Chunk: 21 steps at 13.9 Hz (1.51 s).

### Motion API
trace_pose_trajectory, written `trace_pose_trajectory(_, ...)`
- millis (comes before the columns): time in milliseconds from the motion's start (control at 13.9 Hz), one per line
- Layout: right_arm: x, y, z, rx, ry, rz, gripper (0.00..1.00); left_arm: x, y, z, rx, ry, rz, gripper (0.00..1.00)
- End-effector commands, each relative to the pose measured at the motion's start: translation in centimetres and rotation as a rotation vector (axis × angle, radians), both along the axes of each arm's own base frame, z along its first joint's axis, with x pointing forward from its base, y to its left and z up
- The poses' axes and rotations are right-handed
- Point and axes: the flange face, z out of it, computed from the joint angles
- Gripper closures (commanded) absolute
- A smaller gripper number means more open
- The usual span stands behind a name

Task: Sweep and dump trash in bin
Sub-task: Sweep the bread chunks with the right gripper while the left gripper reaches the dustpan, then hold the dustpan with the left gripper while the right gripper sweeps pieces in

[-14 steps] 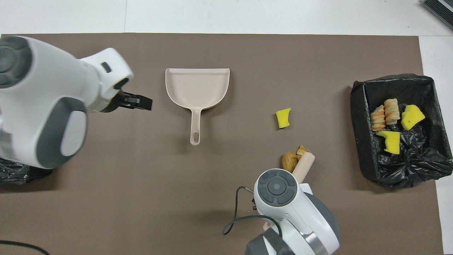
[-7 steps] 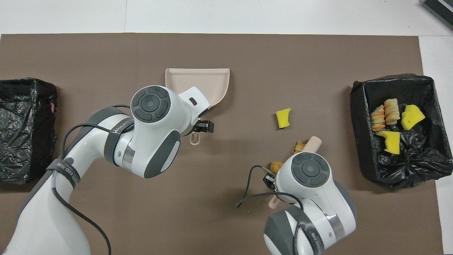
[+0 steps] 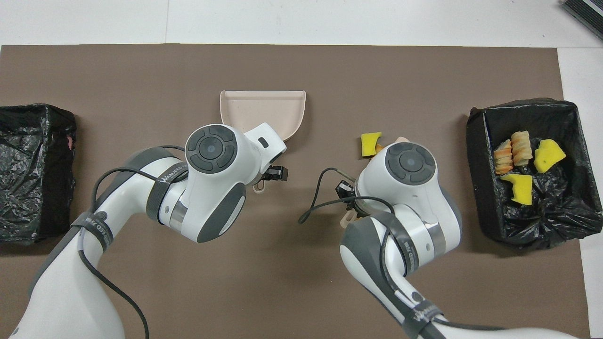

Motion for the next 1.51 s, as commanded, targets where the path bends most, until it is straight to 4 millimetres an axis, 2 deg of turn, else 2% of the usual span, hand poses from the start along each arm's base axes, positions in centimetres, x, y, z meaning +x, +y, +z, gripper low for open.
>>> trace_pose_trajectory(0,3.6,0.2,1.3,0.041,0.013,0.041,1.0,0.2,-0.4,-1.4,0.041,-0.051,0.049,0.12)
trace_pose_trajectory(72,3.5,0.4,1.8,0.033,0.028,0.058,1.0,0.3,-0.4,-1.2,0.04,-0.054,0.051,0.27)
trace_pose_trajectory(144,3.3,0.8,2.1,0.031,0.031,0.097,1.0,0.6,-0.4,-1.1,0.042,-0.049,0.056,0.49)
trace_pose_trajectory(216,3.5,0.2,2.4,0.037,0.026,0.143,1.0,0.9,-0.6,-0.9,0.042,-0.046,0.057,0.68)
trace_pose_trajectory(360,4.3,-1.9,2.9,0.046,0.002,0.301,1.0,0.9,-0.6,-0.8,0.039,-0.042,0.062,1.0)
trace_pose_trajectory(577,5.9,-5.0,3.6,-0.012,-0.038,0.46,1.0,0.8,-0.1,-0.2,0.05,-0.036,0.043,1.0)
trace_pose_trajectory(721,6.3,-6.4,3.2,-0.044,-0.039,0.528,1.0,0.6,0.9,1.2,0.081,-0.023,-0.061,1.0)
trace_pose_trajectory(937,6.5,-9.0,2.5,-0.025,-0.015,0.625,1.0,2.1,4.6,3.7,0.086,-0.039,-0.026,1.0)
trace_pose_trajectory(1225,6.9,-12.4,1.3,-0.014,0.023,0.73,1.0,3.1,12.5,9.3,0.095,-0.018,-0.088,1.0)
trace_pose_trajectory(1297,7.1,-13.5,0.8,-0.031,0.034,0.77,1.0,2.9,14.5,11.0,0.065,-0.004,-0.112,1.0)
trace_pose_trajectory(1441,7.3,-13.6,-0.1,-0.039,0.056,0.909,1.0,1.7,17.9,12.9,0.079,0.034,-0.216,1.0)
